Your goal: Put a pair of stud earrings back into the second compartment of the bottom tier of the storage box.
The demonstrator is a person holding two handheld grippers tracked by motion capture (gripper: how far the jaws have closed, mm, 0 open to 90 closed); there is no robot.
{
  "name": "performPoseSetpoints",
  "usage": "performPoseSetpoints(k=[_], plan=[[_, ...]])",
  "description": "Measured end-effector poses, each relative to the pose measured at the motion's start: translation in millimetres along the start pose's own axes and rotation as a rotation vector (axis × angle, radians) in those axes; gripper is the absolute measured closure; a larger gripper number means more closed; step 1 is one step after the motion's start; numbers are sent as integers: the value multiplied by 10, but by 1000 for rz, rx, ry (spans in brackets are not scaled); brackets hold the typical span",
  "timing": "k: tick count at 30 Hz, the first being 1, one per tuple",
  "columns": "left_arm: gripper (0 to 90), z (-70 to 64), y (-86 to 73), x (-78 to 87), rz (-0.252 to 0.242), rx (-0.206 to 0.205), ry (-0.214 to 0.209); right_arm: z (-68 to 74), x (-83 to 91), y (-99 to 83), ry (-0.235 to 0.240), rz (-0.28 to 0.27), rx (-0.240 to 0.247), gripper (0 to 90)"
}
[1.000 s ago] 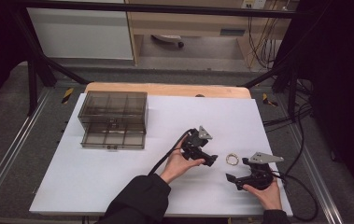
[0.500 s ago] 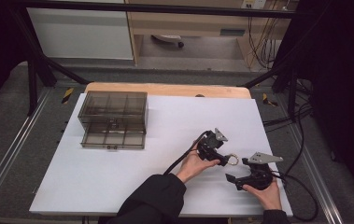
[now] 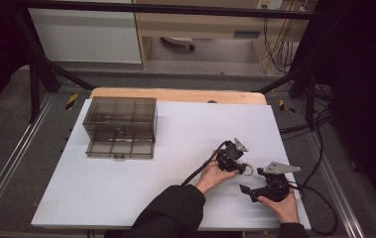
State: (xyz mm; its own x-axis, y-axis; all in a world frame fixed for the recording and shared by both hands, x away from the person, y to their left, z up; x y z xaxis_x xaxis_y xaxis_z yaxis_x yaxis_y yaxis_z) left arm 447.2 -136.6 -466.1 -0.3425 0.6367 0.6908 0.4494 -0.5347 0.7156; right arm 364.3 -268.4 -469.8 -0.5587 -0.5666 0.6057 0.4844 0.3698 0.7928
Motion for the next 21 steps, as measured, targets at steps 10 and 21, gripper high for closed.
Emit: performPoseSetpoints(k=[10, 21], plan=[[714, -36, 6, -63, 1, -15, 3, 2, 0, 0, 3, -3, 2, 6], [848, -39, 9, -67, -1, -15, -6, 1, 1, -1, 4, -2, 5, 6]])
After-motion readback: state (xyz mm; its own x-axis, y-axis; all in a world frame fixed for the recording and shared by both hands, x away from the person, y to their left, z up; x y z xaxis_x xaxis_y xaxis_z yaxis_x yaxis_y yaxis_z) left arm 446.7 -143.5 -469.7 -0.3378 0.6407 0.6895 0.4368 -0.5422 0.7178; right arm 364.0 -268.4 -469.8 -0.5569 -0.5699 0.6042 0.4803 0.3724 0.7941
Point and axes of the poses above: each handheld gripper's, and its own axes: x roughly backward along the jaws, y roughly out of its top, z roughly to its left, the point moved 3 cm from there along -x, roughly forward along the jaws, and after that the axes turned 4 degrees about x, right-handed, at the moved point
